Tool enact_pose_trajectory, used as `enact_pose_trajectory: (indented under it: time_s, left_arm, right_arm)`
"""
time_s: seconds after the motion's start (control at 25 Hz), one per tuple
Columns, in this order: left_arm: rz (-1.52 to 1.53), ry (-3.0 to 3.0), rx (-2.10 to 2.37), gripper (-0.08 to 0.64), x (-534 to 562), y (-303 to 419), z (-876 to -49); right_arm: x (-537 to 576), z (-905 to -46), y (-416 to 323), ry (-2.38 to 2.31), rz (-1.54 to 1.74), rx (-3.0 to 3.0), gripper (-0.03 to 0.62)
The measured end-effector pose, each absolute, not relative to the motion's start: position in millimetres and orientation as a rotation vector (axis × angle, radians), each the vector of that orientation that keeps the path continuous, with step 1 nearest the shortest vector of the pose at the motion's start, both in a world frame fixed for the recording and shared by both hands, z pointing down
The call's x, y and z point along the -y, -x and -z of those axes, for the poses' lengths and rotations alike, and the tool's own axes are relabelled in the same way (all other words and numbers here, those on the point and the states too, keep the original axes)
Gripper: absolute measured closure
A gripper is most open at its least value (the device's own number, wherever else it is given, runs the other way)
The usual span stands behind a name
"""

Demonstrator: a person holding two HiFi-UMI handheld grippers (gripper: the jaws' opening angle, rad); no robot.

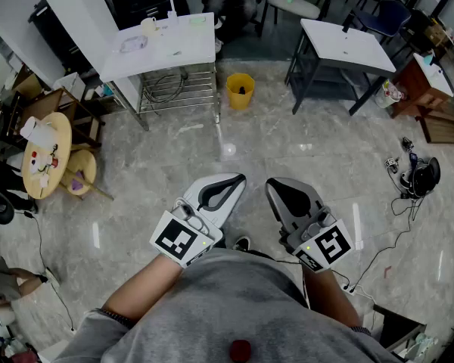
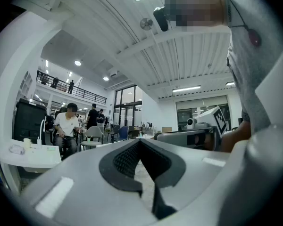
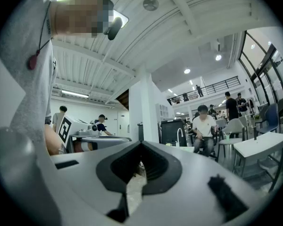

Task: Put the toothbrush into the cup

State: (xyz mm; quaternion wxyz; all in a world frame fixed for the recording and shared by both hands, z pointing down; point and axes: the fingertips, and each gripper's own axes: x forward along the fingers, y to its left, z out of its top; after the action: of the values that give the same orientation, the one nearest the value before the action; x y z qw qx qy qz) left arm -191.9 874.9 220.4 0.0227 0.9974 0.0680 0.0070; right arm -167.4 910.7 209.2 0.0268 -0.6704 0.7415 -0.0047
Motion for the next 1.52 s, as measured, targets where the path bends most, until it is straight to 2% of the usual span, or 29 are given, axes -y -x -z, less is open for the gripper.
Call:
enact_pose_trajectory:
  time_s: [0.48,0.72,1.52]
  left_arm:
    - [0.039,-3.137,-0.114,0.554,-865,189,-219]
    - [-0.036,-3.078,-0.094,0.554,-842,190,-226]
    - [0.037,-3.045,0.035,0.552,-576,161,-222]
  right_arm:
    - [-898,-211,158,2.048,0.037,-2.349,0.577]
    - [-862,-210,155,2.028,0.009,-2.421,0.577]
    - [-594,-209,137,1.877,0.036,-2.612,0.577]
